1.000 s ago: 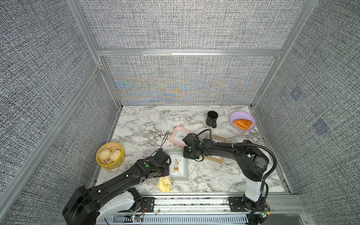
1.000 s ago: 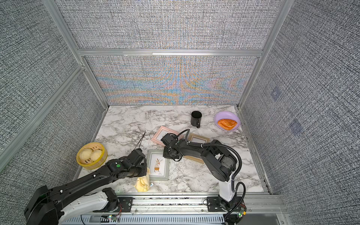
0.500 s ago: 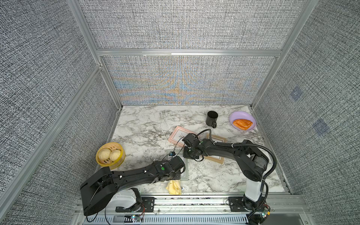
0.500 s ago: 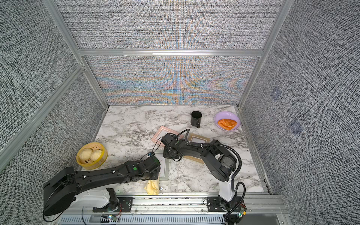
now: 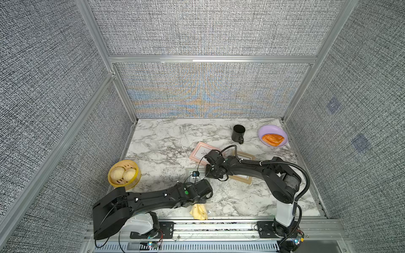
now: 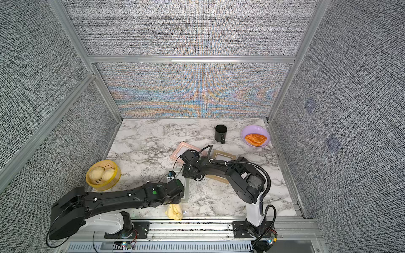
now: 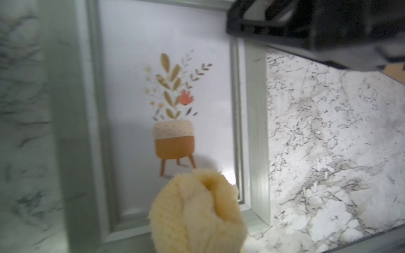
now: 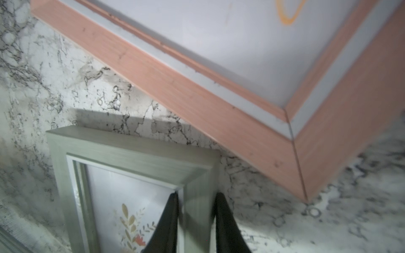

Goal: Wipe the picture frame with a cloth
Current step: Wipe the dirt from the picture frame.

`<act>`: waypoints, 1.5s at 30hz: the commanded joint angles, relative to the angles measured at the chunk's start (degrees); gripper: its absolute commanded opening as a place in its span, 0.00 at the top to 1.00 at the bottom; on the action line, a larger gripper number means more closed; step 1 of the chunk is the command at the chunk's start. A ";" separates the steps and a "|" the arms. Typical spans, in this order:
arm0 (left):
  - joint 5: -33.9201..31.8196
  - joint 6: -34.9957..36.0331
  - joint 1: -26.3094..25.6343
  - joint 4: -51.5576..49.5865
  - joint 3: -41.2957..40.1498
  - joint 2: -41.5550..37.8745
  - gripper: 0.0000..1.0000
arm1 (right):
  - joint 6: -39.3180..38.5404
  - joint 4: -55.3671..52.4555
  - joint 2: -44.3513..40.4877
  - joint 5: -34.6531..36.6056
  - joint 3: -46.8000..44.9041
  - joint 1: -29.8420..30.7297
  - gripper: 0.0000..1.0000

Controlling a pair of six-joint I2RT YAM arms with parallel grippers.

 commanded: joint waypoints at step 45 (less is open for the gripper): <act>-0.57 1.24 5.86 -6.08 -5.39 -5.04 1.00 | -1.23 -7.99 3.61 -3.95 -0.84 -0.32 0.81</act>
